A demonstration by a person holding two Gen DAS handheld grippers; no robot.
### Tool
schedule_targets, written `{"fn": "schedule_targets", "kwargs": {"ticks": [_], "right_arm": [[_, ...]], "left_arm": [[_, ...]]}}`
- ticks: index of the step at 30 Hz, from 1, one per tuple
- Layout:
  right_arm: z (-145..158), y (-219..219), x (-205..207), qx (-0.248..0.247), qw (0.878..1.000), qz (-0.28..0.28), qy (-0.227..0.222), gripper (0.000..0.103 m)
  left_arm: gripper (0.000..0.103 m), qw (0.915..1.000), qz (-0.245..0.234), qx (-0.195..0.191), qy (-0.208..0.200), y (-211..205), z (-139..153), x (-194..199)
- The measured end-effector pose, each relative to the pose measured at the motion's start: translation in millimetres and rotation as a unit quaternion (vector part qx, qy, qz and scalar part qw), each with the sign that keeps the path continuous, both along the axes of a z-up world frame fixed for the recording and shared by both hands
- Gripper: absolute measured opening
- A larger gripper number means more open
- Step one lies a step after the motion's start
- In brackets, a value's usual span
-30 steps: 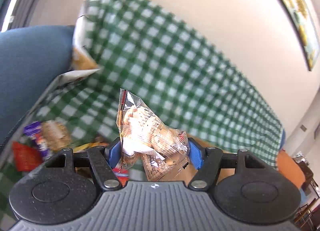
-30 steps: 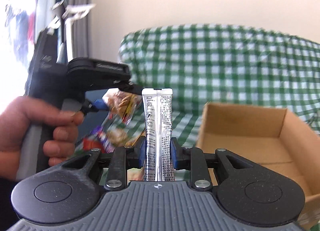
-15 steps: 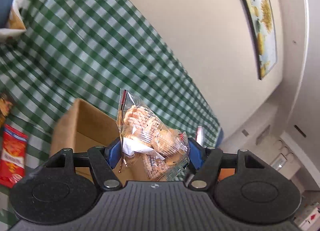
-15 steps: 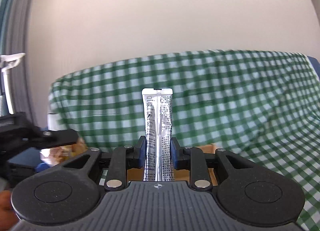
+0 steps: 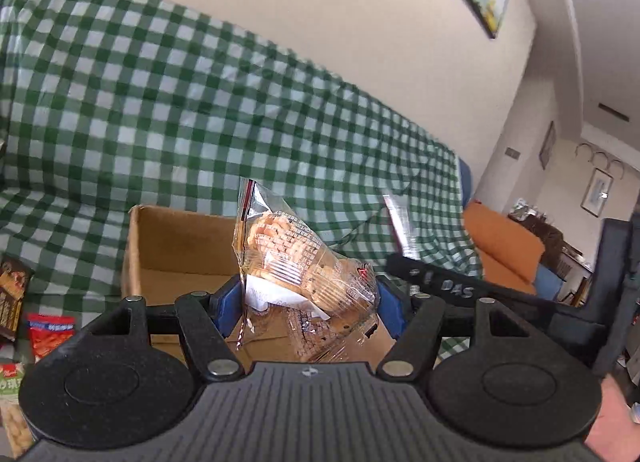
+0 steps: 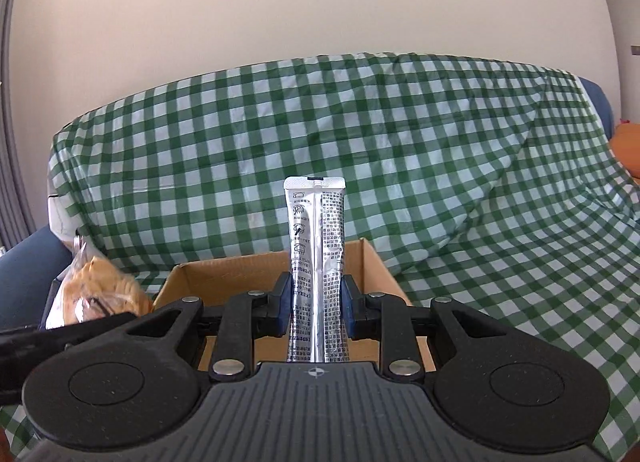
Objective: Organize snacks
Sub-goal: 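Carry the cookie bag and silver pack over the box with both tools, then open both tools to drop the cookie bag and silver pack into the box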
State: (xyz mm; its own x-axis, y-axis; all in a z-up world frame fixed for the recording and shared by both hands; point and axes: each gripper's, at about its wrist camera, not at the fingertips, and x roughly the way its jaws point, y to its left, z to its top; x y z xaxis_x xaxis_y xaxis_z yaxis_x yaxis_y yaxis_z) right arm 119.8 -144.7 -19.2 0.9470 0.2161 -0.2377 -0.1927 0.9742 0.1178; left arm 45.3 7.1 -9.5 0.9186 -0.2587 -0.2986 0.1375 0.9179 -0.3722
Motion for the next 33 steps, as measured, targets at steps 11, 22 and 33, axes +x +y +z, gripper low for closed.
{"fn": "schedule_targets", "kwargs": {"ticks": [11,22,33], "right_arm": [[-5,18,-2,-0.034,0.999,0.007,-0.003,0.026],[-6,15,-2,-0.032,0.999,0.003,-0.003,0.026],[-9,16,-3,-0.036,0.999,0.006,-0.003,0.027]], "left_arm": [[0.073,0.9969,0.043,-0.040,0.052,20,-13,10],[0.073,0.9981,0.028,-0.023,0.050,7,-16,12],[0.073,0.9982,0.025,-0.025,0.049,3,-18,13]]}}
